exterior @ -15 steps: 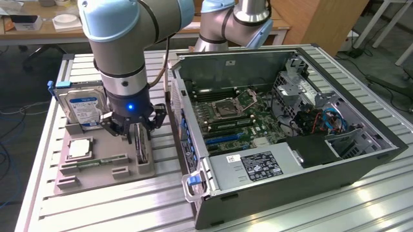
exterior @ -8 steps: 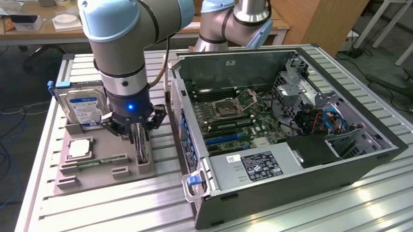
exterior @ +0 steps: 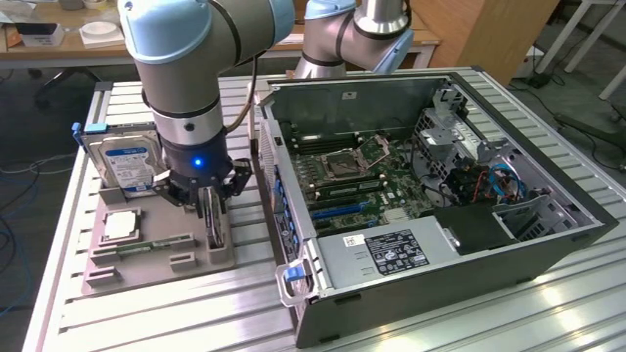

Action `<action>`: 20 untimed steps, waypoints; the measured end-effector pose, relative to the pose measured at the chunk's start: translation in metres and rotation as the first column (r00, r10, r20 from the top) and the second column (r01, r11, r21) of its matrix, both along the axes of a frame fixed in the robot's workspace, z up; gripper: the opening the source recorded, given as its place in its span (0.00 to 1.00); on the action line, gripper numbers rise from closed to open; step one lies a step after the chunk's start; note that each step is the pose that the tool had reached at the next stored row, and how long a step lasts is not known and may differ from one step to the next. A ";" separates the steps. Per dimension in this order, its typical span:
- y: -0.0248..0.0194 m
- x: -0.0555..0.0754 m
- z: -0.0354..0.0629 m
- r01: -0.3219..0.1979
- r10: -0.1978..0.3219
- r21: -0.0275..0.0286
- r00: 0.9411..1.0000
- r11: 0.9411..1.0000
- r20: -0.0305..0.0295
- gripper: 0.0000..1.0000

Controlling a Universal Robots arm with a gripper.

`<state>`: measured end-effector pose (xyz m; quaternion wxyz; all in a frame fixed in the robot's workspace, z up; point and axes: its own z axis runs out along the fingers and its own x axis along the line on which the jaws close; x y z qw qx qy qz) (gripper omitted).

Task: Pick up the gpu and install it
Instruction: 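Pick up the gpu and move the gpu toward the slot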

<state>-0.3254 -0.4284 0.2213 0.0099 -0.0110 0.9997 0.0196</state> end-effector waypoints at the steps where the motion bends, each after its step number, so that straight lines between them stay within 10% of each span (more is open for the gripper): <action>1: 0.0000 0.000 0.0000 0.000 0.000 0.000 1.000 1.000 0.000 0.42; 20: 0.0000 0.002 -0.0001 0.000 0.000 0.000 1.000 1.000 0.000 0.34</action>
